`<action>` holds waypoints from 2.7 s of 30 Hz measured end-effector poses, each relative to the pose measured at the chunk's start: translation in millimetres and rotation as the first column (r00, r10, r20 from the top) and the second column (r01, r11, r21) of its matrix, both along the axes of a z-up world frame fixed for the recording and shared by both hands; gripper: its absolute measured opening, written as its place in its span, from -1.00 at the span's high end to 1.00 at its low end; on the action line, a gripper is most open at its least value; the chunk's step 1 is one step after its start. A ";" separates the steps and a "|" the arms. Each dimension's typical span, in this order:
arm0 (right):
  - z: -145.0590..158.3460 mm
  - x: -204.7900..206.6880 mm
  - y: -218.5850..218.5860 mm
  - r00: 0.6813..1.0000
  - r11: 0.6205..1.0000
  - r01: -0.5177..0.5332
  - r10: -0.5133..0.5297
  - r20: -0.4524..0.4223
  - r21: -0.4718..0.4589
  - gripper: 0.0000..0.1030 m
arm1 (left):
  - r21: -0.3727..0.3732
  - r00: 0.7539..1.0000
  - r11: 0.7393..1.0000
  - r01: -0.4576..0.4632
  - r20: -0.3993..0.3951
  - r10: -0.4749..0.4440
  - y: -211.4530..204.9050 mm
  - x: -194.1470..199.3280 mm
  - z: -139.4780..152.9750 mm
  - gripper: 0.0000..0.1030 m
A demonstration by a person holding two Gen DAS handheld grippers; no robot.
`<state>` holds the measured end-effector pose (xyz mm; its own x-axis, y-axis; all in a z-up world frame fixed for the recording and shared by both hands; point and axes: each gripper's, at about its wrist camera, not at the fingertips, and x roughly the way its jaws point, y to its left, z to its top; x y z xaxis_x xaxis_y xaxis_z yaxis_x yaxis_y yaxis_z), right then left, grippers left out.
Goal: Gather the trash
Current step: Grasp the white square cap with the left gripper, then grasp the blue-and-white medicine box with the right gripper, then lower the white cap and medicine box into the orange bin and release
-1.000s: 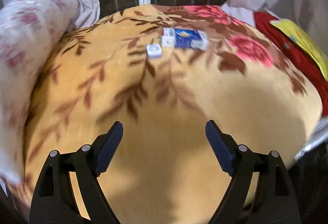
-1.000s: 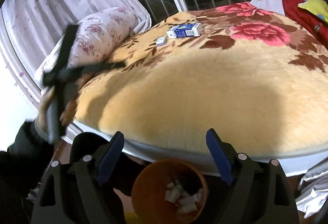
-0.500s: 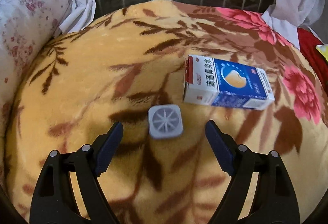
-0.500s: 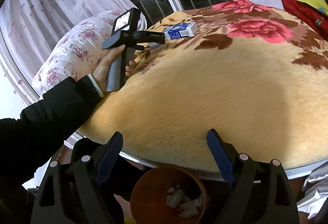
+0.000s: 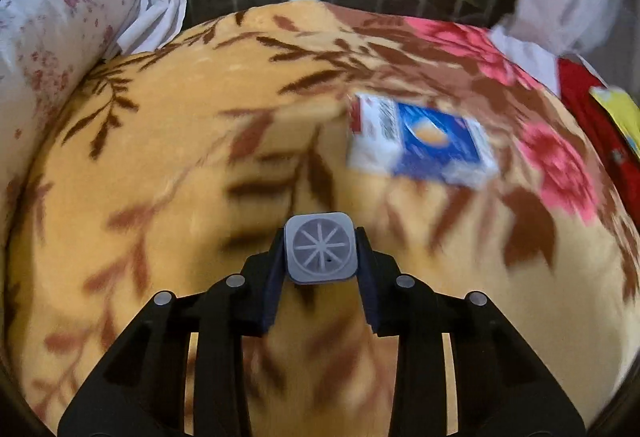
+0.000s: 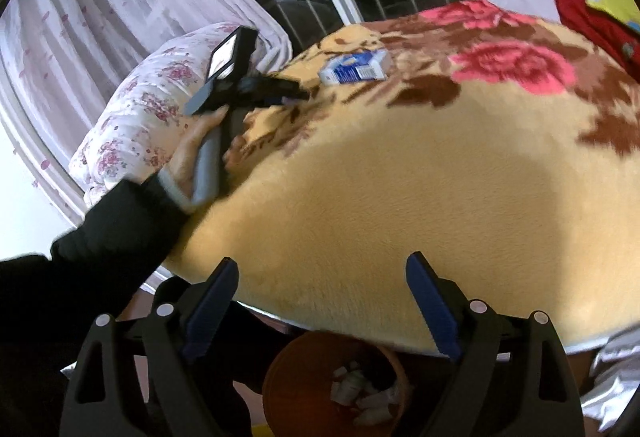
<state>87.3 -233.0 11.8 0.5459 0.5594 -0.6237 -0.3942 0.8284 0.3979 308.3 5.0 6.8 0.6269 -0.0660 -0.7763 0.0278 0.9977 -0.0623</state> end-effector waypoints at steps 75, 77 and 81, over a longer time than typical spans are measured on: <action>-30.4 -91.3 39.1 0.998 0.994 0.059 -0.062 -0.028 -0.093 -0.11 | 0.031 0.994 0.995 0.099 0.044 -0.100 -42.2 -298.9 -32.4 0.38; -48.6 -99.4 40.4 0.995 0.993 0.046 -0.055 -0.079 -0.112 -0.11 | 0.050 0.994 0.993 0.106 0.025 -0.108 -47.4 -309.3 -49.2 0.38; -82.1 -107.7 42.7 0.985 0.986 0.039 -0.064 -0.158 -0.161 -0.11 | 0.040 0.989 0.991 0.126 -0.078 -0.122 -53.3 -317.8 -92.2 0.38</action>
